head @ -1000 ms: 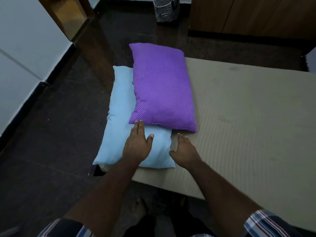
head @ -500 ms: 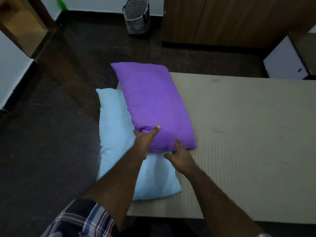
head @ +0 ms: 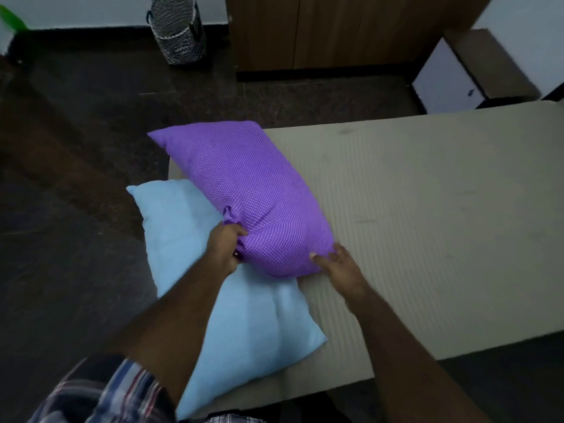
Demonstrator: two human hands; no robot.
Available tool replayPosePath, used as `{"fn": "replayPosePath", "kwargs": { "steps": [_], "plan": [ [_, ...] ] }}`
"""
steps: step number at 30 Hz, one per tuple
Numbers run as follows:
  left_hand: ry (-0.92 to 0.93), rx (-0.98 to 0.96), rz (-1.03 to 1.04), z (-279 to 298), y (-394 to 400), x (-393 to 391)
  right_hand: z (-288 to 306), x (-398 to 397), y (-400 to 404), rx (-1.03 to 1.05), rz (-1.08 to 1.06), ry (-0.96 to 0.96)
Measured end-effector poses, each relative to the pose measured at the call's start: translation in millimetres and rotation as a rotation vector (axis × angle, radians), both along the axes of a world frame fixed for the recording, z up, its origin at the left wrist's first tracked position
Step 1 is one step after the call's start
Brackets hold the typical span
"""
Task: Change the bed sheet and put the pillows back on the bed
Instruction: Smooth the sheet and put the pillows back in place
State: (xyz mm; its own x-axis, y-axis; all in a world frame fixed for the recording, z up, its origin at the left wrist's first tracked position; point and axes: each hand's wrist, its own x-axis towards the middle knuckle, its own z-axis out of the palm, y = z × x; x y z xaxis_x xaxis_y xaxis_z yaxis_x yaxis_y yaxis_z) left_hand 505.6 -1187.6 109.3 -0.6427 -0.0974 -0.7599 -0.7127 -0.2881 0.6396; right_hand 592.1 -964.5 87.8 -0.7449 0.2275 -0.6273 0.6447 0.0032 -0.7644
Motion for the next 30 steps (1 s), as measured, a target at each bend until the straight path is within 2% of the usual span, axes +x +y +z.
{"fn": "replayPosePath", "kwargs": {
  "steps": [2,6,10,13,15,18,22,25,30],
  "plan": [
    [0.065,-0.011,-0.047,15.4,-14.6,-1.4,17.9,-11.1,9.9,-0.058,-0.077,0.013],
    [0.160,0.009,-0.125,54.9,-30.2,5.8,28.1,-17.7,27.0,0.007,-0.117,-0.123],
    [0.174,0.135,-0.068,73.0,-30.4,20.1,23.2,11.0,19.7,-0.461,-0.120,-0.235],
    [0.157,0.122,-0.081,76.3,-28.0,29.7,30.3,26.1,6.7,-0.574,-0.208,-0.249],
    [0.132,-0.003,-0.164,77.3,-30.2,30.9,45.6,23.1,0.7,-0.505,-0.228,-0.236],
    [-0.015,-0.144,-0.313,73.7,-44.7,36.7,65.8,11.8,5.2,-0.234,-0.271,-0.037],
    [-0.180,-0.065,-0.406,69.0,-58.4,49.1,103.9,17.8,4.2,-0.048,-0.213,0.192],
    [-0.114,-0.003,-0.412,76.2,-37.2,60.4,129.8,32.1,9.3,0.003,-0.175,0.287],
    [0.065,0.086,-0.237,86.8,16.6,84.8,163.2,58.4,40.4,0.081,-0.161,0.319]
  ]
}}
